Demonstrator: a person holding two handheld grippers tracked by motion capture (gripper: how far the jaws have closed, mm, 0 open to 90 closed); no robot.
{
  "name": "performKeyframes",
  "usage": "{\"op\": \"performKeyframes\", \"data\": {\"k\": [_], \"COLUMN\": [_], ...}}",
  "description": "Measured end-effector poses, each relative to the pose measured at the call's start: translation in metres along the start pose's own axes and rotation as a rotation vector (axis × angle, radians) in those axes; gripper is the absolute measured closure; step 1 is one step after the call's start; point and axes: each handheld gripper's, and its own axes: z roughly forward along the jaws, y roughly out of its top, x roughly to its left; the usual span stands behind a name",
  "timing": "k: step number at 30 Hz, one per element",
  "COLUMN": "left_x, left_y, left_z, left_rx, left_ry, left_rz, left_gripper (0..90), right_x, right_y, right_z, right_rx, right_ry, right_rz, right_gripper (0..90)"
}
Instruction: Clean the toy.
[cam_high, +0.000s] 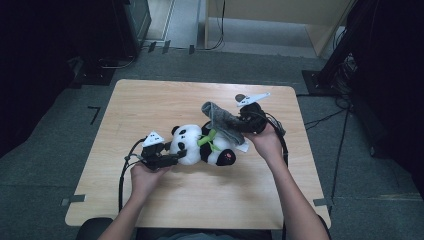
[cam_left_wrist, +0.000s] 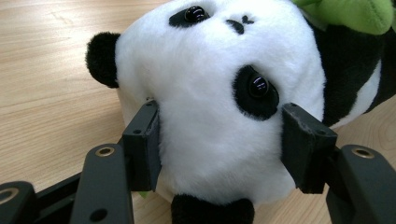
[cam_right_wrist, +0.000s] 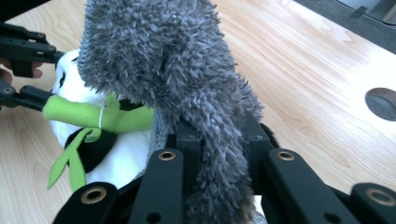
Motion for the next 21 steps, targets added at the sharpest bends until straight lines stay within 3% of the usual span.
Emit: {"op": "performKeyframes", "data": {"k": [3,5,10,15,21], "left_x": [0.0,0.0,-0.001,-0.001,-0.002], "left_y": [0.0,0.0,0.0,0.0,0.0], "left_z": [0.0,0.0,0.0,0.0,-0.001], "left_rx": [-0.003,-0.002,-0.004,-0.009,-0.01], "left_ry": [0.0,0.0,0.005,0.002,0.005], "left_rz": [0.005,0.008,0.011,0.013,0.012], "left_gripper": [38.0,37.7,37.4,36.7,36.9], "right_x": [-0.002,0.003,0.022,0.047,0.074], "right_y": [-0.001,0.004,0.028,0.056,0.071], "right_z": [-0.002,-0.003,0.003,0.024,0.06], "right_rx": [-0.005,-0.019,-0.034,-0.028,0.001], "right_ry": [0.003,0.032,0.067,0.12,0.201], "right_rz": [0.016,0.03,-0.006,-0.052,-0.067], "right_gripper": [75.5,75.7,75.9,75.7,75.7]}}
